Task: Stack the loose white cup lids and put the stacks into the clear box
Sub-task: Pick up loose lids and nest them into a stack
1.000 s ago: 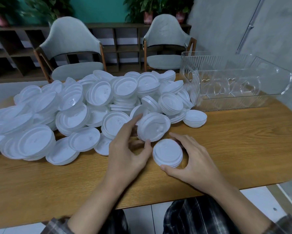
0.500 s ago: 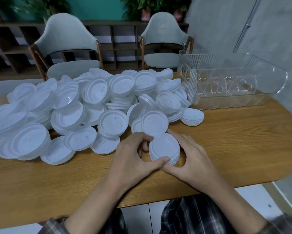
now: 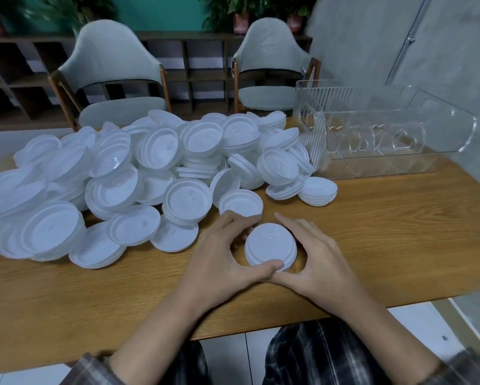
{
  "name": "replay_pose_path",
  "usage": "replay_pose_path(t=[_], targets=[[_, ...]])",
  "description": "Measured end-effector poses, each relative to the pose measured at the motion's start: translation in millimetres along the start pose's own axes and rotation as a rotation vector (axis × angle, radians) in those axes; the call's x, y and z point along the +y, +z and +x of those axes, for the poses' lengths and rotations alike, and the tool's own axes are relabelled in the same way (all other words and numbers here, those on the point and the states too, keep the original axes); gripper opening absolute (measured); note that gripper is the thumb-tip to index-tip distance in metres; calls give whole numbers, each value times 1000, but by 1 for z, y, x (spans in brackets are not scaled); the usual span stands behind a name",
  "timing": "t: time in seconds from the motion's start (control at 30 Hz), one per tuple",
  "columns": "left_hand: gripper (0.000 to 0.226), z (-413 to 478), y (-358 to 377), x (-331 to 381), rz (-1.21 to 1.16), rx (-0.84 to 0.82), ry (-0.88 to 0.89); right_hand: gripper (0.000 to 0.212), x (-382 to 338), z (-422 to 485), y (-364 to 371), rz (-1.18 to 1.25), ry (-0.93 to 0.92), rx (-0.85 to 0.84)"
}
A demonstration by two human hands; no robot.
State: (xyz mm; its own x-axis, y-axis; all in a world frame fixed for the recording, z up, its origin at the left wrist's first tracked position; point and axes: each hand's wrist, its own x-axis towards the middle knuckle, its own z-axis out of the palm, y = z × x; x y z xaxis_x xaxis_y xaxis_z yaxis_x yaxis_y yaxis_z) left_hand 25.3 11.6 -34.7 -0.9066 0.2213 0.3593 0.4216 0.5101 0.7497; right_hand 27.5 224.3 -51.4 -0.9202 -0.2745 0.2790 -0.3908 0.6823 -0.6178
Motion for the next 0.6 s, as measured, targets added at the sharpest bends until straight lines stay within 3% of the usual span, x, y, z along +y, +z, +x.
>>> replay_pose_path(t=[0.17,0.4,0.6], targets=[[62,4,7,1,44,26,-2,112,0,1,0,19,5,-5],[66,4,8,-1,45,21,-7,113,0,-1,-1,-11,17,-40],[51,1,4,-7,0,30,-1,112,0,-2,0,-43,24,-69]])
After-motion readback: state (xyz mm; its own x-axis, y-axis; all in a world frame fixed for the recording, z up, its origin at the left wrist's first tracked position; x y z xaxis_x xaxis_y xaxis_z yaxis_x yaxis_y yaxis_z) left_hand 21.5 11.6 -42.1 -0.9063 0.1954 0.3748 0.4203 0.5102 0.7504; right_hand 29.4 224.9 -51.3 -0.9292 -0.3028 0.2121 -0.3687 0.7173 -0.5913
